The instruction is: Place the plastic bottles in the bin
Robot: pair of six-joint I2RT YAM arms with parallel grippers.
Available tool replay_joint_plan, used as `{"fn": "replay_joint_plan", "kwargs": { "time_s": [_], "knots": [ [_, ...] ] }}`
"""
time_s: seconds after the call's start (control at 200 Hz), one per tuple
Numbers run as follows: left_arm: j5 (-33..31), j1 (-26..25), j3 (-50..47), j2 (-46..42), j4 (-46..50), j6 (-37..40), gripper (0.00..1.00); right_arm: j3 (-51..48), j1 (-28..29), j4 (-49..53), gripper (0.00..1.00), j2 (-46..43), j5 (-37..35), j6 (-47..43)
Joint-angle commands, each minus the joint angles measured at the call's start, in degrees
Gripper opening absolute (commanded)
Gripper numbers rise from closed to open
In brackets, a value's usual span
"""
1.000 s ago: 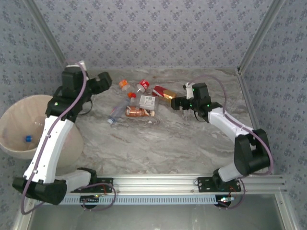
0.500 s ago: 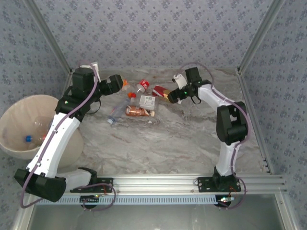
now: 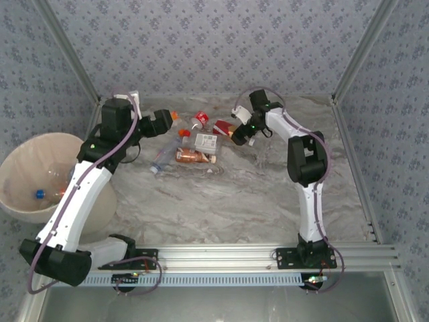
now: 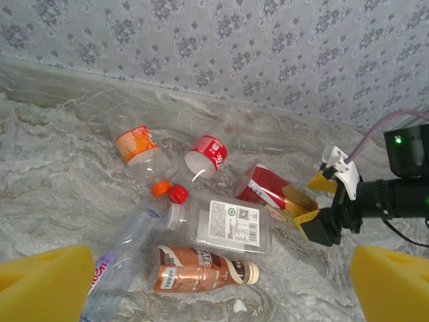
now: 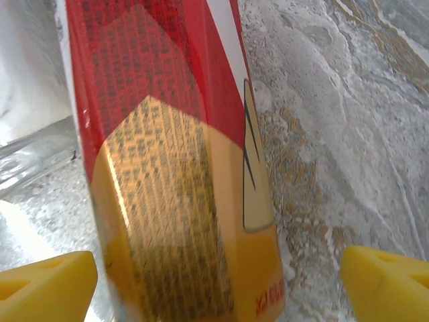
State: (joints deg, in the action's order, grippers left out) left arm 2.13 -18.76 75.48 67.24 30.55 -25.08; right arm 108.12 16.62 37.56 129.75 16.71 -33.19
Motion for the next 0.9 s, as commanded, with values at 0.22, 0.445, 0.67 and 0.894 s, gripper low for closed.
{"fn": "replay_joint_plan", "kwargs": {
  "time_s": [0.22, 0.445, 0.67, 0.894],
  "knots": [
    [1.65, -0.04, -0.42, 0.63, -0.91, 0.74, 0.98, 9.22, 2.19, 8.92, 0.92, 6.94, 0.89, -6.82],
    [2.49, -0.04, -0.91, 0.84, -0.76, 0.60, 0.98, 3.46, 2.36, 4.71, 0.84, 2.95, -1.17, -4.30],
    [5.91, -0.04, -0.68, 2.09, -1.08, 0.32, 0.98, -12.17, 1.91, -8.47, 0.64, -7.13, -6.46, 1.72],
    [9.23, -0.04, -2.91, 2.32, -4.57, -0.70, 0.98, -26.68, 2.06, -18.53, 0.59, -17.98, -13.95, 13.44]
  ]
}}
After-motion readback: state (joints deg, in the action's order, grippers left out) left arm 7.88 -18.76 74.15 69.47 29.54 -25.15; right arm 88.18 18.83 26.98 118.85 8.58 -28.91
